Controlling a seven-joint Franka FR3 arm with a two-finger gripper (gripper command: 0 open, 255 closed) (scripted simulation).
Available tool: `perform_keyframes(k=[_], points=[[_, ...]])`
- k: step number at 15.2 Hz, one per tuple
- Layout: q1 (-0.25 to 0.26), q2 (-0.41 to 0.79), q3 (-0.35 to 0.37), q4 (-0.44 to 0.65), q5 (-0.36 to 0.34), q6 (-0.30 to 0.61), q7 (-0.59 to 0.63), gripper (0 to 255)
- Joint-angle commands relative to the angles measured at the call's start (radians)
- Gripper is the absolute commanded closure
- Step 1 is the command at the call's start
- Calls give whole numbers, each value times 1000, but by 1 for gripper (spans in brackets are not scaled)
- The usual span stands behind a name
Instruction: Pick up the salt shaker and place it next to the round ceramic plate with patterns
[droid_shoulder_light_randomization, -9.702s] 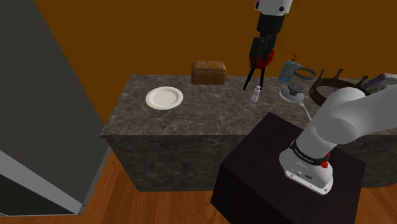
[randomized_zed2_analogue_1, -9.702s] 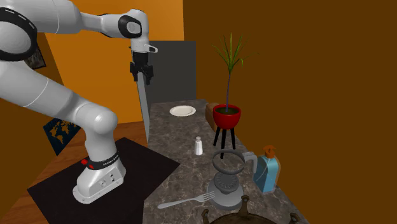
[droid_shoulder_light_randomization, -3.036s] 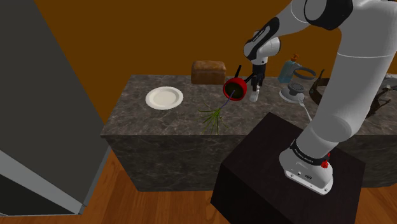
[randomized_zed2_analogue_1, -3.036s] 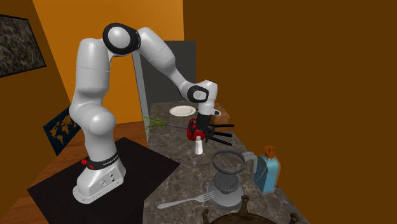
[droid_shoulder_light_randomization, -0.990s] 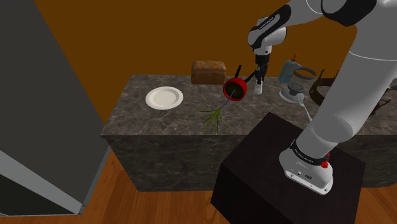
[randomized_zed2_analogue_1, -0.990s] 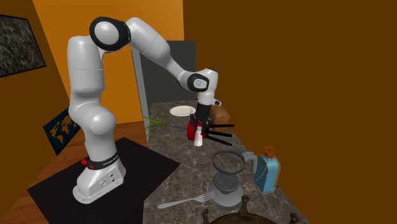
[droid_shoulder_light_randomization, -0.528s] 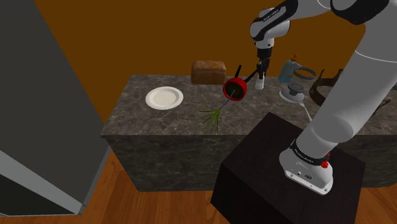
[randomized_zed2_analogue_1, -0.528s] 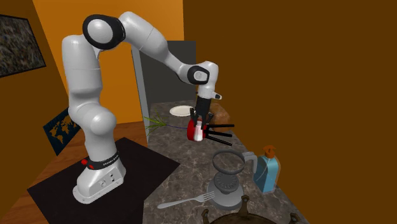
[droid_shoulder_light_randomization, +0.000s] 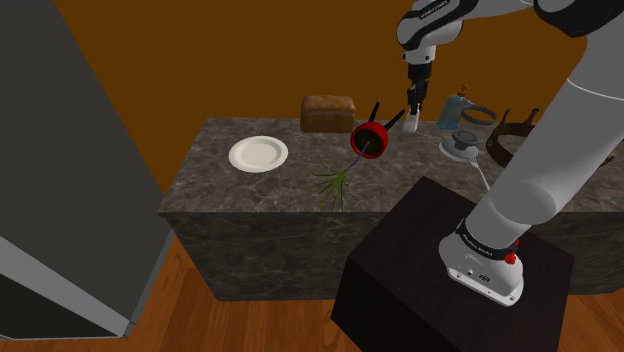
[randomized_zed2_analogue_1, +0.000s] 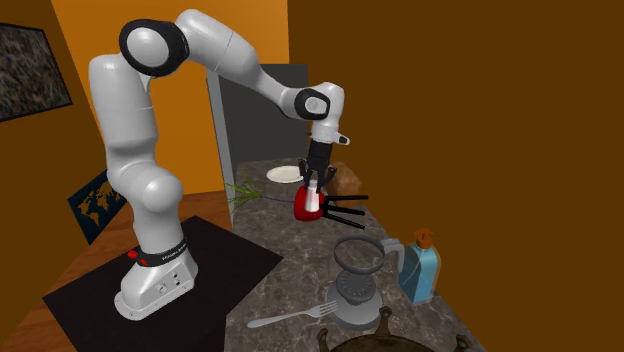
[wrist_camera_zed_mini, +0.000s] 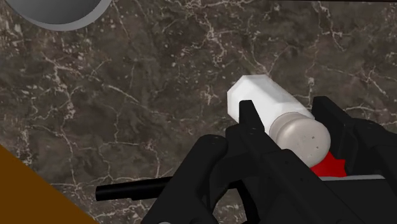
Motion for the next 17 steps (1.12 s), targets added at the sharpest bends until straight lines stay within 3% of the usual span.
perform_keyframes(k=[1,7,17], points=[[2,-16,1,16,-7,-30,4,255],[5,-46,3,61,-19,-102,9,255],[127,-40,124,74,51,-126,227,255]])
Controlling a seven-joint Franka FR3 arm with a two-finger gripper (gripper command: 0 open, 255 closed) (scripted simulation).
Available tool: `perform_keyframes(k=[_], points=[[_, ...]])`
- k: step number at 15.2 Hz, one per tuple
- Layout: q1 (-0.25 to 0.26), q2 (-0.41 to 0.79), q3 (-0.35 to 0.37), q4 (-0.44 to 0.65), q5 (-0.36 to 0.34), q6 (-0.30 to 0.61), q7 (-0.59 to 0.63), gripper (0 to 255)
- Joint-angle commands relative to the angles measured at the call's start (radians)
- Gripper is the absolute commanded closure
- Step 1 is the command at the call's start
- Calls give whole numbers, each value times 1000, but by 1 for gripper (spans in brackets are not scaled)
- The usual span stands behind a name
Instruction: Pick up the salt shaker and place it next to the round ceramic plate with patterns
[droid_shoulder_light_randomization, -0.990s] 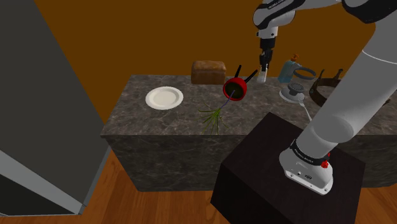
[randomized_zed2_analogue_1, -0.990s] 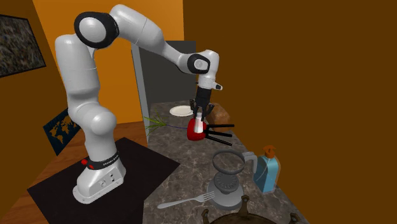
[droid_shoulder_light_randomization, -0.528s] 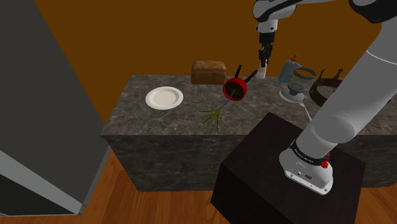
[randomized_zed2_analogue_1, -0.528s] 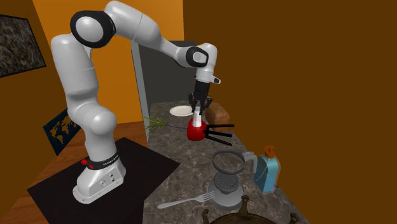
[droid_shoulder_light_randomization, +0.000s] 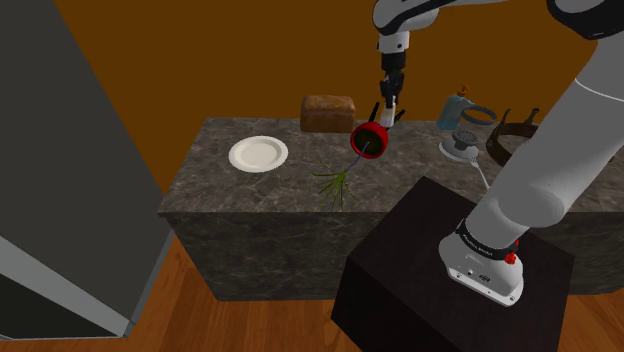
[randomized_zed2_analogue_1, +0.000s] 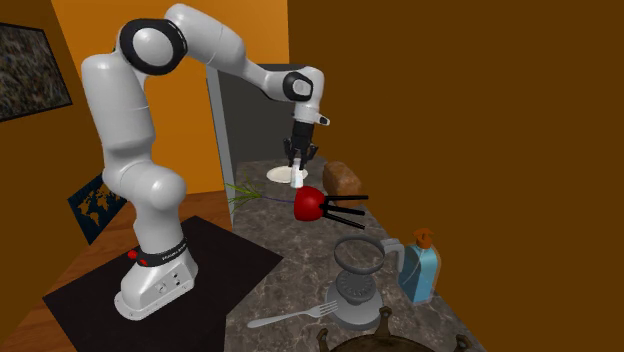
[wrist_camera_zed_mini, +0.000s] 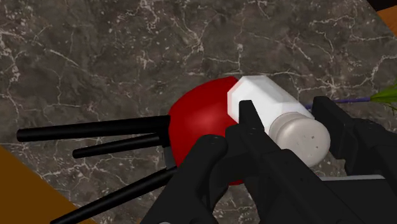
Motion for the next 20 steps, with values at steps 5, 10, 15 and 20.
perform_keyframes(k=[5,10,15,20], points=[[69,46,68,54,55,-14,119,255],[122,107,119,131,102,-32,209,255],[170,189,166,240,144,-58,294,255],[213,291,206,383,182,-95,376,255]])
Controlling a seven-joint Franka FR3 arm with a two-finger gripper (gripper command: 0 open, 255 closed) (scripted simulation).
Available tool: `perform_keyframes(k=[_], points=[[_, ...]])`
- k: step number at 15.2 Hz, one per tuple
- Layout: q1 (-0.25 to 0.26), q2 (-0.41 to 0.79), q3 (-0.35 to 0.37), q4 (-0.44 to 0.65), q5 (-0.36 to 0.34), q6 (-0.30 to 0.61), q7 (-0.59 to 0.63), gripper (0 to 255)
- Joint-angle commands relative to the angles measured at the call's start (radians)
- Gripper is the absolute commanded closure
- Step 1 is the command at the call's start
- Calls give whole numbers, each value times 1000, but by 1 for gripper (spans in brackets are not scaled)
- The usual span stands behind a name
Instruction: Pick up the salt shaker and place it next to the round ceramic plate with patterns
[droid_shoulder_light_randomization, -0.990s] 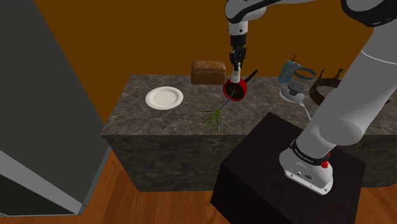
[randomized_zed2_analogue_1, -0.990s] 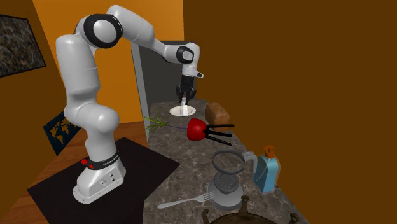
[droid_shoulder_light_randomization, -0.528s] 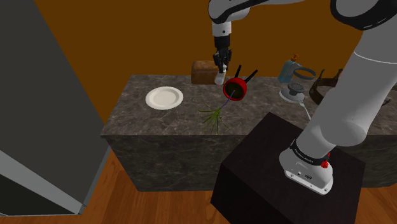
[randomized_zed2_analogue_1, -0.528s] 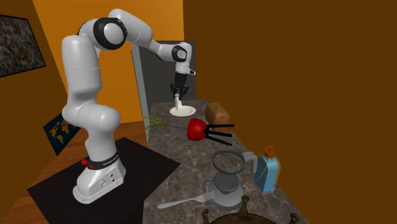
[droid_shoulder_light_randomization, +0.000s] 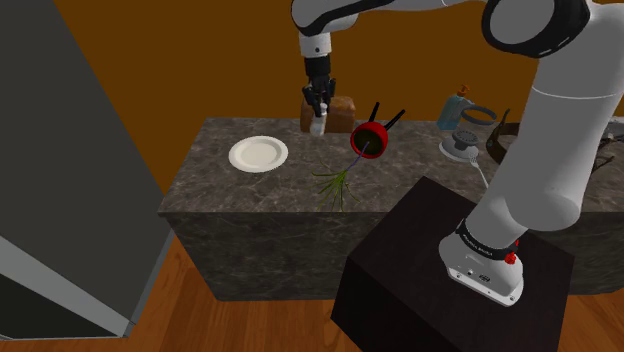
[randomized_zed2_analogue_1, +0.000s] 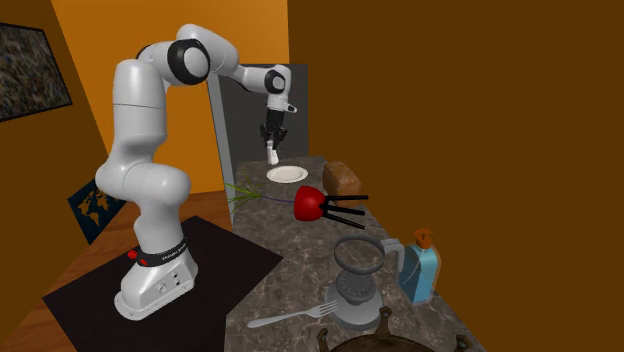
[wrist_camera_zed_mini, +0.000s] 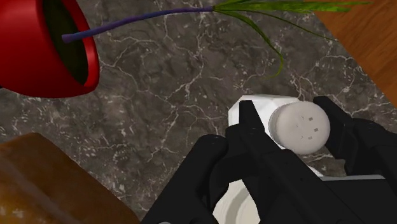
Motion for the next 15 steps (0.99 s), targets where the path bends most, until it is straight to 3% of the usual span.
perform_keyframes(k=[1,7,15], points=[[20,48,18,61,17,-10,39,255],[59,198,57,287,51,-79,128,255],[62,217,59,209,56,18,116,255]])
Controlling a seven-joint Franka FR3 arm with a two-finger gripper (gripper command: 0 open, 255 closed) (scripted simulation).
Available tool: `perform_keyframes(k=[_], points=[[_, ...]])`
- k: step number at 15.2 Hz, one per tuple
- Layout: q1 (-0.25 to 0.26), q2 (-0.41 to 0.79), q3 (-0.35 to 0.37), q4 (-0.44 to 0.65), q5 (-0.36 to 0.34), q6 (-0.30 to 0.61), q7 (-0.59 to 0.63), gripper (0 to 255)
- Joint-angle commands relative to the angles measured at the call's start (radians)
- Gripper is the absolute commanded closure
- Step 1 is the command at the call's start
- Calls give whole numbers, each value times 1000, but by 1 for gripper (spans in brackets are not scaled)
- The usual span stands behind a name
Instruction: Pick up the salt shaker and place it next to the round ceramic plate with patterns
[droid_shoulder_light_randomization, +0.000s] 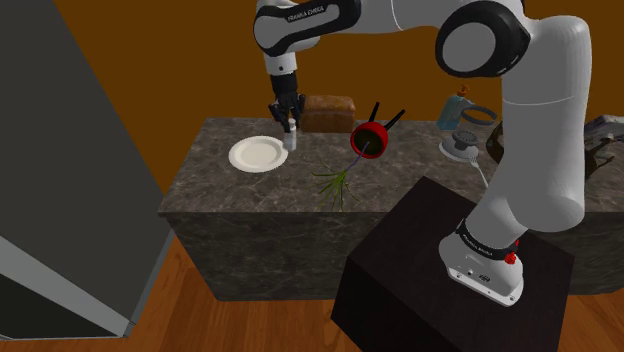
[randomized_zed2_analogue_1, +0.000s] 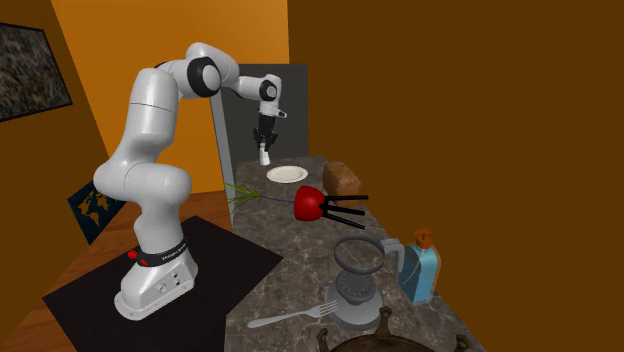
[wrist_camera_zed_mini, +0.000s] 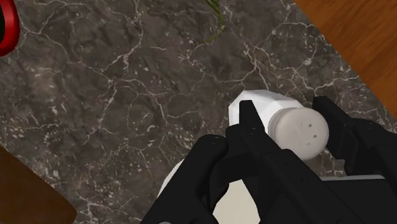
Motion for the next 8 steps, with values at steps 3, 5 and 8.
perform_keyframes(k=[3,5,8], points=[[1,14,1,-32,3,46,-6,255],[1,22,2,-46,5,68,-9,255],[1,36,4,-66,8,101,-13,255]])
